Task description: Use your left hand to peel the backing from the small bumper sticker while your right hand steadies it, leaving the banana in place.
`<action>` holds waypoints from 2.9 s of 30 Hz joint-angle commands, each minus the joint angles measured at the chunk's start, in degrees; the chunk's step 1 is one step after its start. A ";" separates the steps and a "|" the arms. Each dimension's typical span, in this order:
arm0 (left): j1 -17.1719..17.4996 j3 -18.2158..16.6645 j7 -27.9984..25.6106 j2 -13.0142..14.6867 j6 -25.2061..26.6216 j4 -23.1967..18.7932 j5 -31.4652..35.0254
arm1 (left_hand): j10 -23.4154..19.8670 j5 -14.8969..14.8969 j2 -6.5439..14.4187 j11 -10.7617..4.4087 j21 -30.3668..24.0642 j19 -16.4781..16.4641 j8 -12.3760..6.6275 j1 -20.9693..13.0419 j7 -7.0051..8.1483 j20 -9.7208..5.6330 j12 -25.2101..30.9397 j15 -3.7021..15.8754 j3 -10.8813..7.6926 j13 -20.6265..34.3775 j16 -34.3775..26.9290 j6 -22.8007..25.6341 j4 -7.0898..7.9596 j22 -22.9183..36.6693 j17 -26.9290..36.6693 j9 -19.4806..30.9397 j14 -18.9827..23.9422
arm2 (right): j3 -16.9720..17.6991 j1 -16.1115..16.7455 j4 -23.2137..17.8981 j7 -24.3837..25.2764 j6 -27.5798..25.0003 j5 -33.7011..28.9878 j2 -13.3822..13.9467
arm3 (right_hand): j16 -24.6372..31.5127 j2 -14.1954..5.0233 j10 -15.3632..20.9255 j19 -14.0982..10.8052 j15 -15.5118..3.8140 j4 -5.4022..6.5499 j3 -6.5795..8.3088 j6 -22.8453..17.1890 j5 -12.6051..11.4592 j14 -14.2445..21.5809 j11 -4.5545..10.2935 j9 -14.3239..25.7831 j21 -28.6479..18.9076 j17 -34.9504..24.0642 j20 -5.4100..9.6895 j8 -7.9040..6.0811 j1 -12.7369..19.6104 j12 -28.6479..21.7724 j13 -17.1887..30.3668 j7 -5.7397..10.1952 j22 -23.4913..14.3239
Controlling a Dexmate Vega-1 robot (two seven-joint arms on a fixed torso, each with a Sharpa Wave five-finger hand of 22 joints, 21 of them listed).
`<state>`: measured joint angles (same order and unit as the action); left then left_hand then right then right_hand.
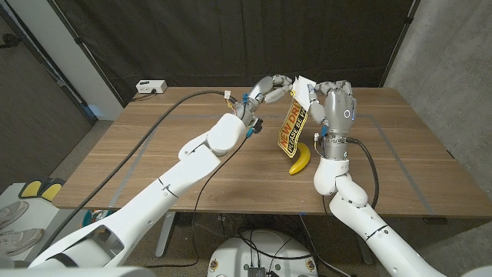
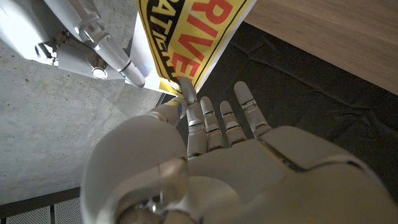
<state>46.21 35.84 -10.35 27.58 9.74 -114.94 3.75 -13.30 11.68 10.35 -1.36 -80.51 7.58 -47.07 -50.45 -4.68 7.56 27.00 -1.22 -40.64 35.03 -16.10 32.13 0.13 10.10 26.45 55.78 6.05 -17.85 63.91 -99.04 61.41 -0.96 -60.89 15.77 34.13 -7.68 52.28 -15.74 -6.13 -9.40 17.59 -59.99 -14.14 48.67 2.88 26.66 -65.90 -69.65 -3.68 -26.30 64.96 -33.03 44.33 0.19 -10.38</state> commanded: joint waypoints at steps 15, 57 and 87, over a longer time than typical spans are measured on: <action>9.46 -4.16 -6.68 1.03 7.32 -6.23 -1.41 | -0.37 0.51 0.28 -0.51 0.10 0.24 -1.09 0.33 0.10 0.02 -0.30 0.18 -0.85 0.06 0.28 -0.15 -0.66 0.28 0.45 0.25 0.03 | 25.42 -5.02 11.10 2.58 23.28 -19.80 -27.96 | 1.73 1.35 0.82 -1.05 -5.18 0.28 1.94 0.42 -2.25 0.79 -0.05 3.01 -0.43 -0.65 -0.23 -2.38 -0.34 -1.55 3.28 -0.52 0.04; -0.92 -5.21 9.66 -3.35 3.18 5.45 -17.11 | 4.67 -0.97 -15.34 5.04 6.51 8.28 25.26 16.46 1.30 4.41 -5.77 -5.72 15.56 -6.96 3.05 -8.09 -6.55 1.12 -6.56 -29.41 -4.13 | 27.18 -5.16 11.44 2.58 31.10 -24.54 -29.09 | 3.56 2.70 0.96 -1.26 -5.71 0.70 4.54 1.12 -4.89 0.13 0.57 5.87 -0.31 -0.55 0.38 -5.03 -2.04 -1.99 6.57 0.18 0.07; -1.53 -3.56 1.95 -10.18 2.80 7.21 -11.50 | -9.11 2.37 -3.14 -3.61 5.82 -1.32 21.14 -6.28 2.27 3.61 -3.46 -0.99 8.96 -9.74 -2.28 21.52 -10.92 0.68 -10.84 -36.53 4.42 | 26.57 -3.52 10.24 2.58 32.18 -25.36 -27.85 | 4.27 3.41 1.39 -1.03 -6.11 0.67 6.67 1.21 -5.73 -0.26 0.82 5.22 -0.11 -0.49 0.80 -5.43 -3.08 -1.25 6.67 0.45 0.07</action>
<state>43.34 32.12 -3.93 19.50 13.59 -107.99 -10.56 -20.92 13.34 6.37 -3.39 -74.08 7.88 -24.41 -53.53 -2.34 11.44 23.11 -3.20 -30.86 25.22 -17.68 50.84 -10.72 10.64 15.76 18.25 9.42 8.64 59.67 -87.91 64.00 30.98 -85.83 -11.75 38.16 -4.30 53.40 -16.65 -6.02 -8.68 23.66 -58.69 -19.51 48.73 3.39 31.83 -66.08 -70.02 -3.38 -31.18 62.04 -34.51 51.03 0.38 -10.14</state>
